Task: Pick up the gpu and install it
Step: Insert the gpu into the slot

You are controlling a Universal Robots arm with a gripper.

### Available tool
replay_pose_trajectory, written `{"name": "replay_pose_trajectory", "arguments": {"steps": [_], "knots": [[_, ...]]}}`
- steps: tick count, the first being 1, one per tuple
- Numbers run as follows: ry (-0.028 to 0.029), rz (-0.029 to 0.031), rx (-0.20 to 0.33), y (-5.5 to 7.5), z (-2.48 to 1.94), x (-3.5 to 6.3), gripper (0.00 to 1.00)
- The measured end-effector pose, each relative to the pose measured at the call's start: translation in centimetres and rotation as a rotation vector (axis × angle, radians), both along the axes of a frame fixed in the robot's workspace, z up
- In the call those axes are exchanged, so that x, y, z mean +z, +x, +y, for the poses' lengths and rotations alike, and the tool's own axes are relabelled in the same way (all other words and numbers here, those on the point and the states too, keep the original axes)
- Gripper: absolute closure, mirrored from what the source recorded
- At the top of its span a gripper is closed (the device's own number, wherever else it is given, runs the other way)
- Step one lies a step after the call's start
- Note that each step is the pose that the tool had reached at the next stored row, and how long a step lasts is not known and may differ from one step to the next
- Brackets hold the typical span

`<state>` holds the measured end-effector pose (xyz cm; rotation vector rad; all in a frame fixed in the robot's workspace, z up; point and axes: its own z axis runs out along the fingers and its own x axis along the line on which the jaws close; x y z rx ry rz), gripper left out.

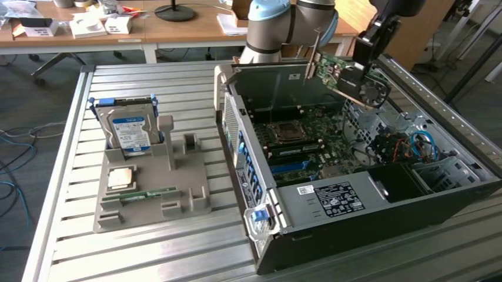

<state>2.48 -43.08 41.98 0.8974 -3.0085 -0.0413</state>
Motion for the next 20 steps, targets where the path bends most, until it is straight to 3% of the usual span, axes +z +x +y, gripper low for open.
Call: {"name": "replay_pose_trajectory", "arguments": {"steps": [20], "knots": [[-0.0122,-0.0002,0.328,0.0,0.0,-0.13,0.74]]}}
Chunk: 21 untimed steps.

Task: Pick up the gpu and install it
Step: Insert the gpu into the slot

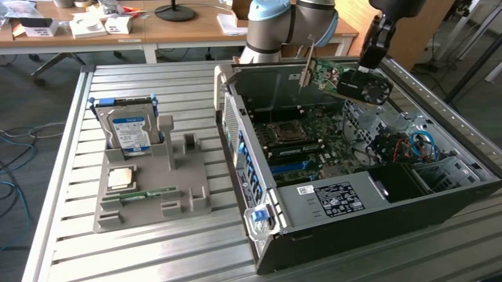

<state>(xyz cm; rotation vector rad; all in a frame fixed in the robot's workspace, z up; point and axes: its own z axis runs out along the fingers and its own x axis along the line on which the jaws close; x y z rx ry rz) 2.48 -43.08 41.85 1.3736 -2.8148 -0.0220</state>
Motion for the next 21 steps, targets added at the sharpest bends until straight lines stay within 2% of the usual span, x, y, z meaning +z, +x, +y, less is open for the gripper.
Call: {"name": "replay_pose_trajectory", "arguments": {"steps": [21], "knots": [[-0.0026,-0.0002,0.367,0.0,0.0,-0.13,0.74]]}}
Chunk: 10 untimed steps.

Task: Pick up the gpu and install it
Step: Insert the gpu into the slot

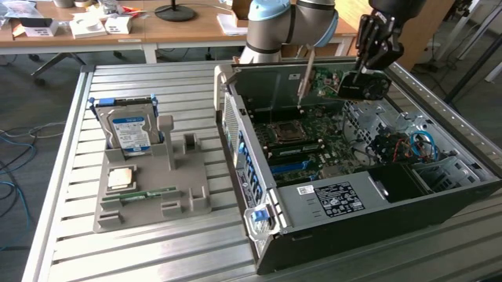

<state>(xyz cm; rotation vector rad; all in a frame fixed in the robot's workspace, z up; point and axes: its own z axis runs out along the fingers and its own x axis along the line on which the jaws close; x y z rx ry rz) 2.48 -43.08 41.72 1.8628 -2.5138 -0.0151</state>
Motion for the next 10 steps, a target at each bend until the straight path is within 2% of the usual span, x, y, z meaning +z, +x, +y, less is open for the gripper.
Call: {"name": "replay_pose_trajectory", "arguments": {"steps": [10], "knots": [[-0.0005,0.0,0.178,0.0,0.0,-0.07,0.74]]}}
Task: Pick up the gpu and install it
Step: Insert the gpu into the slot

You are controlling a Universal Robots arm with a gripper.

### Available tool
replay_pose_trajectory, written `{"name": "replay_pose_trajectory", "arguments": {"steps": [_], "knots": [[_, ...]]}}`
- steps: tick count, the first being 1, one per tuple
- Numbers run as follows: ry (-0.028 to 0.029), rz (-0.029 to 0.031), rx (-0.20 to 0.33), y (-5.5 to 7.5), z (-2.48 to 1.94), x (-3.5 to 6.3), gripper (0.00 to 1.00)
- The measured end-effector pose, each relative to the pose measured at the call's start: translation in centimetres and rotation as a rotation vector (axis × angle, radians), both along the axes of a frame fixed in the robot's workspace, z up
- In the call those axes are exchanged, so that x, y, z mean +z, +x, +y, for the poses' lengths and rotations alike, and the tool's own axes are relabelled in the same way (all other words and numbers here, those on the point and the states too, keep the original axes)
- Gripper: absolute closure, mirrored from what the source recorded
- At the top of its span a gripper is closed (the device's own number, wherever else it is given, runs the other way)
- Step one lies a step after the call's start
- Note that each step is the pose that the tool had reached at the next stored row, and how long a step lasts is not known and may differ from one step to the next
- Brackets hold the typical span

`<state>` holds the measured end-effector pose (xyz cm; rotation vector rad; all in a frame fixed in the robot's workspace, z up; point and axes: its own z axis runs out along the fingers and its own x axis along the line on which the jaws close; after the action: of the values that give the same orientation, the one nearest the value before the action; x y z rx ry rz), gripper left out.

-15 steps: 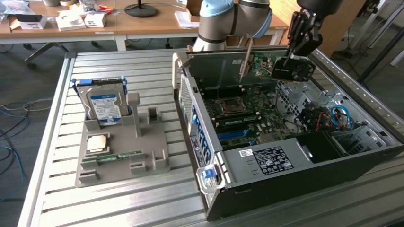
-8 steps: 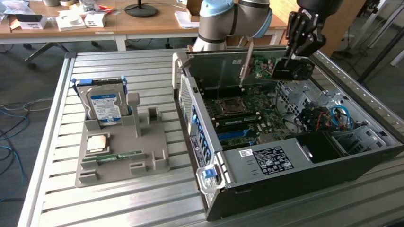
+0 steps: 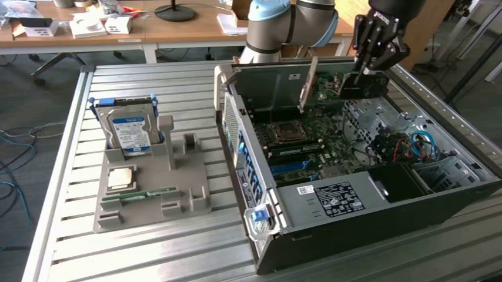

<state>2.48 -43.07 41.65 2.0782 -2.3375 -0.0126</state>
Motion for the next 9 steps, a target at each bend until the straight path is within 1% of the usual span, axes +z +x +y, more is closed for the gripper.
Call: {"name": "replay_pose_trajectory", "arguments": {"steps": [3,9], "knots": [[-0.0001,0.0,0.047,0.0,0.0,-0.02,0.74],[0.0,0.0,0.053,0.0,0.0,-0.03,0.74]]}}
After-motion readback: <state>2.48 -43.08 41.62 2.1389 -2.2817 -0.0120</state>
